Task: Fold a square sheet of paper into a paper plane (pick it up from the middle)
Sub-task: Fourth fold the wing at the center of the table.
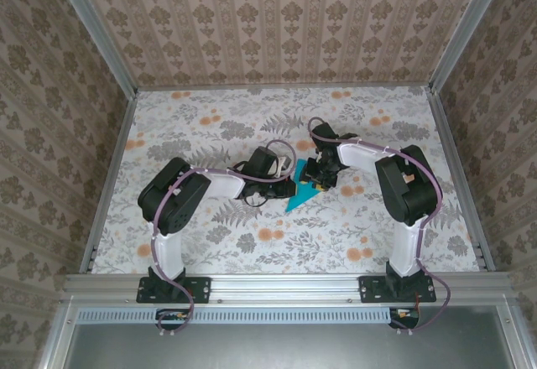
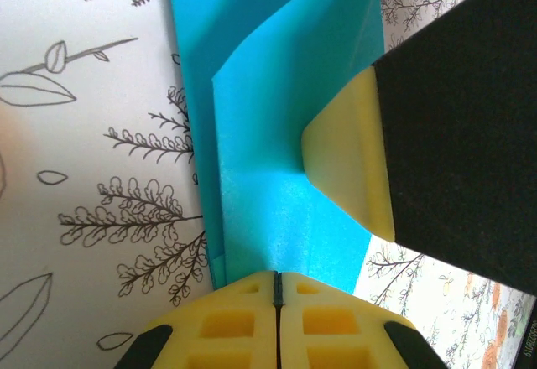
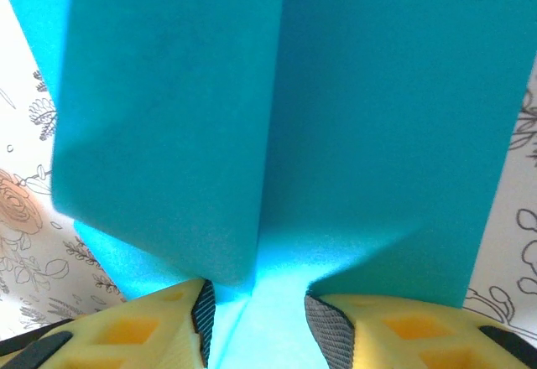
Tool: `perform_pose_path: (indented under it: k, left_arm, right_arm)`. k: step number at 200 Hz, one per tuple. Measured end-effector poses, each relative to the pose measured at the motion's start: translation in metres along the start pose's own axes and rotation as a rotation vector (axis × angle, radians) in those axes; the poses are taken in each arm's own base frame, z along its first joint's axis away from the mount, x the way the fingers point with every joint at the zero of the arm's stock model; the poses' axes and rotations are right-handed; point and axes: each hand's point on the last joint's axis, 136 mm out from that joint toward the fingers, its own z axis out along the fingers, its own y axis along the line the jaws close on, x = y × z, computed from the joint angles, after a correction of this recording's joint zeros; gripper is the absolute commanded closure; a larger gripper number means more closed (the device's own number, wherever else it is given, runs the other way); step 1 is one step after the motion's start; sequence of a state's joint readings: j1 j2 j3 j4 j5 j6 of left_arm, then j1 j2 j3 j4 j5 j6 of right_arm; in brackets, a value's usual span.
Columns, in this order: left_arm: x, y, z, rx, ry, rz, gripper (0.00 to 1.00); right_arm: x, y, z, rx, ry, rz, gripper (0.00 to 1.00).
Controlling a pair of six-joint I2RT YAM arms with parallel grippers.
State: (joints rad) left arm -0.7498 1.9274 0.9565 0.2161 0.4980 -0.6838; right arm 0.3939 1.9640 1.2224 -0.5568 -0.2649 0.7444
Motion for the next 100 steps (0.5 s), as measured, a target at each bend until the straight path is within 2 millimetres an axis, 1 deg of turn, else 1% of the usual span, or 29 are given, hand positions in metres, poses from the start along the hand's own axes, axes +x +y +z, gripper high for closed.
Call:
perform_pose_path:
  k: [68, 100]
  left_arm:
    - [-0.0026, 0.0015, -0.0011, 0.0, -0.007, -0.003, 0.92]
    - [-0.0027, 0.0013, -0.0011, 0.0, -0.007, -0.002, 0.92]
  right_arm:
    - [0.0008, -0.0038, 0.0009, 0.019, 0.003, 0.022, 0.66]
    - [0.001, -0.0047, 0.0009, 0.023, 0.003, 0.023, 0.66]
